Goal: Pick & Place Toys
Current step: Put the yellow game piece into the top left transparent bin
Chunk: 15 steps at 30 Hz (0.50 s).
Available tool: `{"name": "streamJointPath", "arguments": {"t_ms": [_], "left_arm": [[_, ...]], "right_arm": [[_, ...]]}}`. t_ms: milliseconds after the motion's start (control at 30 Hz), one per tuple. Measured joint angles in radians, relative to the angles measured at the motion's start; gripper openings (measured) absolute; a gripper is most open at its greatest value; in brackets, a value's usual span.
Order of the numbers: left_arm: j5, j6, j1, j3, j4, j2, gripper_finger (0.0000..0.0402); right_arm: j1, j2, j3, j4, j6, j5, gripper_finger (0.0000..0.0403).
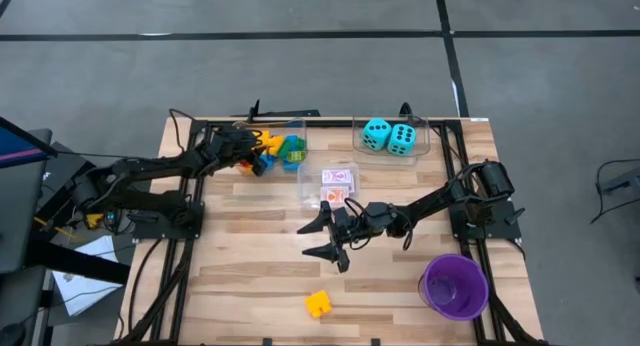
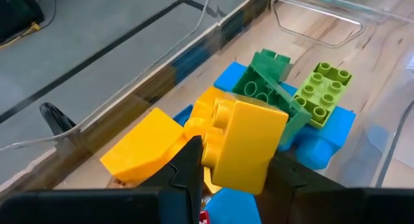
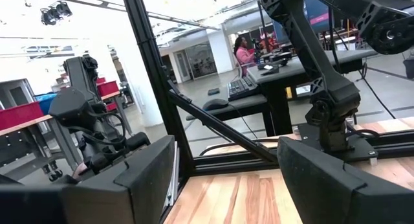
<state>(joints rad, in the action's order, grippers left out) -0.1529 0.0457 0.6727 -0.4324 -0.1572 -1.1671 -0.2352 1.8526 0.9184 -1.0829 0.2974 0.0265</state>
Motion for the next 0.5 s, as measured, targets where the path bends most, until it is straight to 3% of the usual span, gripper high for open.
{"name": "streamJointPath", "arguments": {"t_ms": [500], "left_arm": [[-0.003,0.002,0.0,0.0,-0.007,0.0,0.0104]], "right_arm": [[0.0,0.0,0.0,0.006,0.0,0.0,0.0265]]}}
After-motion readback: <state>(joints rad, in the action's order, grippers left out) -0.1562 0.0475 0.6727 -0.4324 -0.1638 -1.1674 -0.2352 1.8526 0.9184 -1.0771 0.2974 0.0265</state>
